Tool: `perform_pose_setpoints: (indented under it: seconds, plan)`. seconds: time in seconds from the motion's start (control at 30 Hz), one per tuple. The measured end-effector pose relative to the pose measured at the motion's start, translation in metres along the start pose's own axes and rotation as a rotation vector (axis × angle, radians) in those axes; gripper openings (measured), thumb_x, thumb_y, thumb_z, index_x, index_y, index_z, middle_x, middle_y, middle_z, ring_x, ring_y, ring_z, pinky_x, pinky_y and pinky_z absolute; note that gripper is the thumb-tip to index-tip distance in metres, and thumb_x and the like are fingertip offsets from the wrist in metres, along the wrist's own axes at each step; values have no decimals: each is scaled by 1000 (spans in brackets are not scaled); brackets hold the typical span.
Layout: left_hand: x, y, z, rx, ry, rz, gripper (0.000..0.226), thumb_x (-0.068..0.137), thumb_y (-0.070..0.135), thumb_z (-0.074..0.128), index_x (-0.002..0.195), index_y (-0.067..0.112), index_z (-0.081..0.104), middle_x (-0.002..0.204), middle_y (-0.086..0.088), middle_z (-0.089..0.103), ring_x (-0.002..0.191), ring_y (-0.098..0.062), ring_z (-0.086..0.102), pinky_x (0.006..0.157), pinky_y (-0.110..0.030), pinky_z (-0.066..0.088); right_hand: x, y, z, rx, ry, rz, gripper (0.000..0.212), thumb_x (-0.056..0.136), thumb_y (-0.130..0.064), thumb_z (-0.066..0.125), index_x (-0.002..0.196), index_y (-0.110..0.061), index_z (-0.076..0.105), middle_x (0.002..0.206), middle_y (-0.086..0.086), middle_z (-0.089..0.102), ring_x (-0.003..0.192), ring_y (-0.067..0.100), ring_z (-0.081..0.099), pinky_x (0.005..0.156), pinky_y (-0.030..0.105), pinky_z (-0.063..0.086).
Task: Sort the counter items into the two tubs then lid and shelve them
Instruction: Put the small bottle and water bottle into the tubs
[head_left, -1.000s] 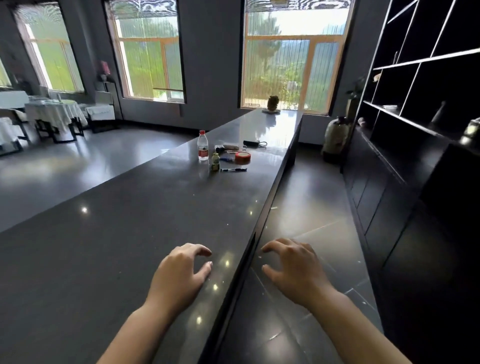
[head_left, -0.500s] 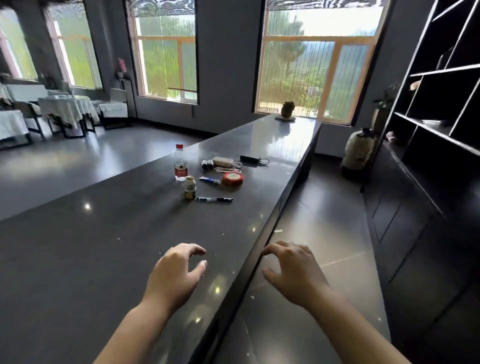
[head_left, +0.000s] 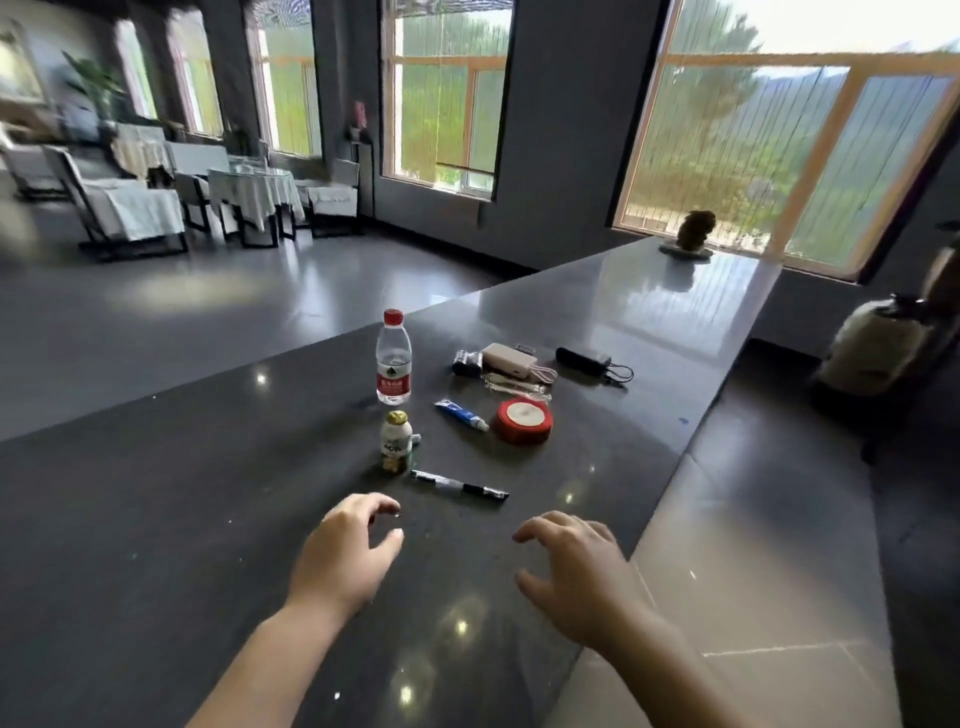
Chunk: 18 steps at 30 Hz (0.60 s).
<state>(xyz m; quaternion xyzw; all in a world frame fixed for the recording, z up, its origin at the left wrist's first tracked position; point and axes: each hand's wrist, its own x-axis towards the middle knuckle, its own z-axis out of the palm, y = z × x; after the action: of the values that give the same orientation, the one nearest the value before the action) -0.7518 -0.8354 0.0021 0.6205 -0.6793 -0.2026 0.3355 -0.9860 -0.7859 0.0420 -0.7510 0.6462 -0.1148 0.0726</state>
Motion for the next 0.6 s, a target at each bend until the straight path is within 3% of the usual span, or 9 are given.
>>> perform_pose_setpoints:
  seconds: [0.13, 0.3, 0.37, 0.47, 0.6]
  plan:
    - [54, -3, 16, -31, 96, -95, 34, 78, 17, 71, 111, 21, 62, 105, 3, 59, 91, -13, 57, 79, -27, 45, 67, 19, 1, 37, -19, -61, 38, 88, -42, 56, 125, -37, 53, 130, -17, 51, 121, 4, 45, 106, 25, 24]
    - [109, -6, 36, -25, 145, -179, 53, 75, 21, 73, 124, 24, 51, 120, 3, 51, 105, -18, 56, 88, -38, 48, 162, 32, 2, 66, -9, -156, 37, 85, -34, 57, 122, -34, 58, 127, -15, 55, 118, 9, 49, 99, 24, 29]
    - [124, -7, 45, -25, 158, -247, 61, 74, 26, 74, 129, 23, 47, 125, 4, 49, 112, -18, 52, 94, -35, 44, 203, 35, 2, 103, 6, -201, 35, 83, -33, 59, 119, -32, 60, 123, -11, 59, 113, 13, 53, 92, 26, 35]
    - [134, -7, 58, -35, 191, -309, 55, 70, 31, 75, 120, 30, 51, 115, 10, 54, 105, -12, 55, 88, -26, 43, 265, 36, 2, 142, -6, -272, 35, 82, -33, 60, 116, -26, 59, 116, -5, 62, 109, 20, 56, 89, 29, 40]
    - [146, -9, 76, -46, 273, -360, 41, 71, 30, 77, 106, 32, 57, 100, 14, 59, 92, -5, 58, 85, -27, 48, 344, 22, 12, 297, -30, -299, 54, 77, -32, 61, 128, -25, 46, 125, -2, 58, 113, 23, 56, 91, 34, 46]
